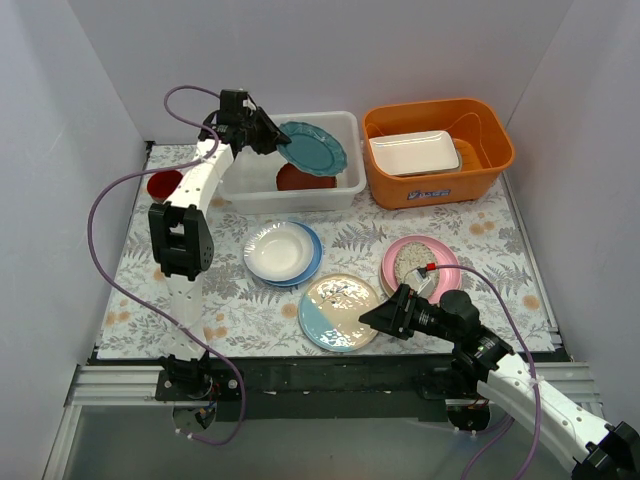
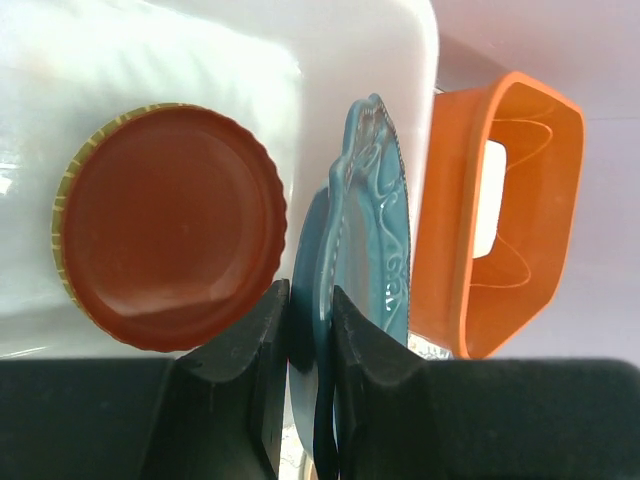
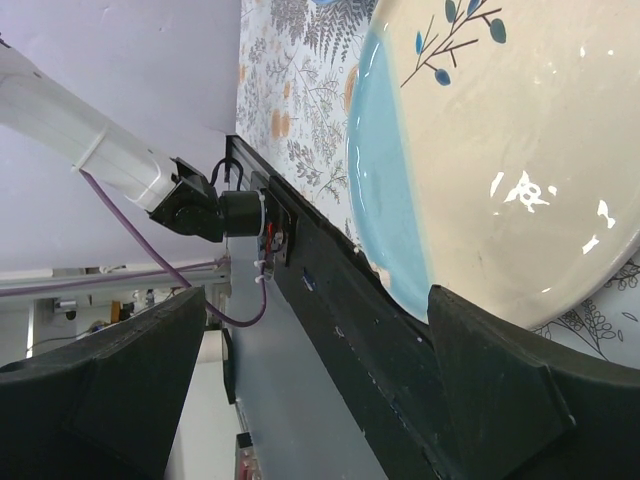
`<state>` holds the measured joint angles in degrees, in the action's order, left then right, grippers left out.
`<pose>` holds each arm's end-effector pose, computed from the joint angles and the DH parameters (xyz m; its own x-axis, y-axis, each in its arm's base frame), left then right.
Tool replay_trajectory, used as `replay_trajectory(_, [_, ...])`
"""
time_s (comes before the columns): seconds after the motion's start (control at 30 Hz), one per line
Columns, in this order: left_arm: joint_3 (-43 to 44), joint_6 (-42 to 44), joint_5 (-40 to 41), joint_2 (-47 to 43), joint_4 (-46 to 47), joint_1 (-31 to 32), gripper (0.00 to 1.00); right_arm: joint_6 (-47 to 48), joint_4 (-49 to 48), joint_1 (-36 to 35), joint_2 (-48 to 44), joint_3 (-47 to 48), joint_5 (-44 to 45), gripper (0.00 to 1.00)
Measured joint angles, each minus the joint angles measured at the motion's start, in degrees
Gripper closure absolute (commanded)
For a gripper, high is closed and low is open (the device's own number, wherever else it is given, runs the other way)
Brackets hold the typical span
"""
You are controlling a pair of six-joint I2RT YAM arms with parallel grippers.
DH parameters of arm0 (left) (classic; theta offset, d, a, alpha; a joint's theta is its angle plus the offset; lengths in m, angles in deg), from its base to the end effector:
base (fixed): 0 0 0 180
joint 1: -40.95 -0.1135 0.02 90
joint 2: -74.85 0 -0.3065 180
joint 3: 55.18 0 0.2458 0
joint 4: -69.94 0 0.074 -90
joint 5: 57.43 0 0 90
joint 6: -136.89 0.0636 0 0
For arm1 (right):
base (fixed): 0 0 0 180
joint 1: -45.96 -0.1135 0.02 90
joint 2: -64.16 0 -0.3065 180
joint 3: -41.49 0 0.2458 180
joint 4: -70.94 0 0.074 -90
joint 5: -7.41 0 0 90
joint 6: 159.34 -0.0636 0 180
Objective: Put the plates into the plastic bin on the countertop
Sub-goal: Place the plate in the plastic bin.
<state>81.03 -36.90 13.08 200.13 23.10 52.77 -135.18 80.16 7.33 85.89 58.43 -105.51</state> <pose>0.5309 -0.1328 0.3317 -0.5170 -0.8493 0.1069 -0.5212 0.2133 -0.8264 0.0696 0.0873 0.1744 -0.8714 0.3794 -0.3111 -0.1836 0.3358 0.9239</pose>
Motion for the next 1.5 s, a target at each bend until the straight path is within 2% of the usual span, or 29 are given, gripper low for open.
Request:
replay_trajectory(1.07, [0.0, -1.3, 1.9, 8.9, 1.8, -0.1, 1.00, -1.6, 0.0, 0.0, -0.8, 0.0, 0.0, 0.02])
replay_trajectory(1.5, [-0.4, -1.2, 2.5, 9.1, 2.9, -0.2, 1.00, -1.7, 0.0, 0.0, -0.8, 0.0, -0.2, 0.02])
